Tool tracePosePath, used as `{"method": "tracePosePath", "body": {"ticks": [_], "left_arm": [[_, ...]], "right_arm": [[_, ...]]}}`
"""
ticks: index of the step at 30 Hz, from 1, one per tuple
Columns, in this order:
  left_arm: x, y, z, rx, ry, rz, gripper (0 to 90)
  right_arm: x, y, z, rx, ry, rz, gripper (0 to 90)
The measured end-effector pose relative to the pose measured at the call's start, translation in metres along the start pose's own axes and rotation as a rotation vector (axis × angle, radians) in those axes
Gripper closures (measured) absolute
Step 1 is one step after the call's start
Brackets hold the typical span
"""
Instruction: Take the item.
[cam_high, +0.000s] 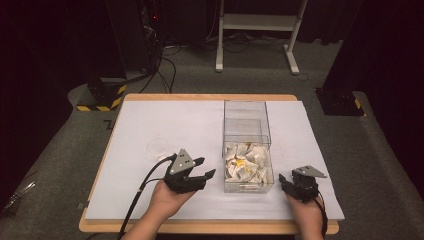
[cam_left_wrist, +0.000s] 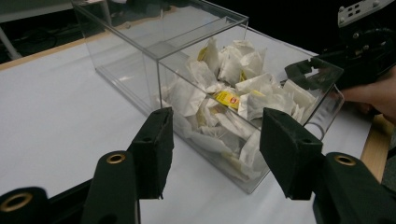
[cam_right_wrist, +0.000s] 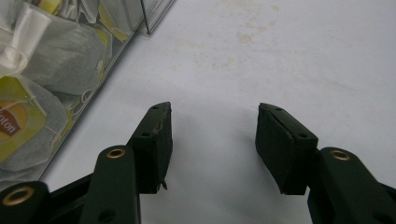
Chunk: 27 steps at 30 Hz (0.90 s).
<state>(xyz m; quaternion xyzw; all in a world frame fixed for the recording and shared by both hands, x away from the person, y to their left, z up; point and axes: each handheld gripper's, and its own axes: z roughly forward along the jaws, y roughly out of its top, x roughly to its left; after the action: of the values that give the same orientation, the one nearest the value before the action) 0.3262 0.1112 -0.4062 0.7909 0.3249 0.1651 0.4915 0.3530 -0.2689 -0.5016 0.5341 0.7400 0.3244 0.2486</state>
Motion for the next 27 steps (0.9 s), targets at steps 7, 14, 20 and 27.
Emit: {"method": "tracePosePath", "body": {"ticks": [7, 14, 20, 27], "left_arm": [[-0.011, 0.004, 0.018, 0.033, -0.030, 0.024, 47.6], [-0.018, 0.007, 0.030, 0.041, -0.042, 0.033, 54.6], [-0.025, 0.011, 0.041, 0.058, -0.055, 0.049, 59.2], [-0.034, 0.014, 0.057, 0.083, -0.091, 0.070, 66.4]], "right_arm": [[-0.001, 0.000, 0.000, 0.002, 0.004, 0.006, 46.2], [0.000, 0.000, 0.000, 0.001, 0.004, 0.002, 46.2], [0.000, 0.000, 0.000, 0.001, 0.003, 0.000, 46.1], [0.000, 0.000, 0.000, 0.001, 0.005, -0.003, 46.1]]}}
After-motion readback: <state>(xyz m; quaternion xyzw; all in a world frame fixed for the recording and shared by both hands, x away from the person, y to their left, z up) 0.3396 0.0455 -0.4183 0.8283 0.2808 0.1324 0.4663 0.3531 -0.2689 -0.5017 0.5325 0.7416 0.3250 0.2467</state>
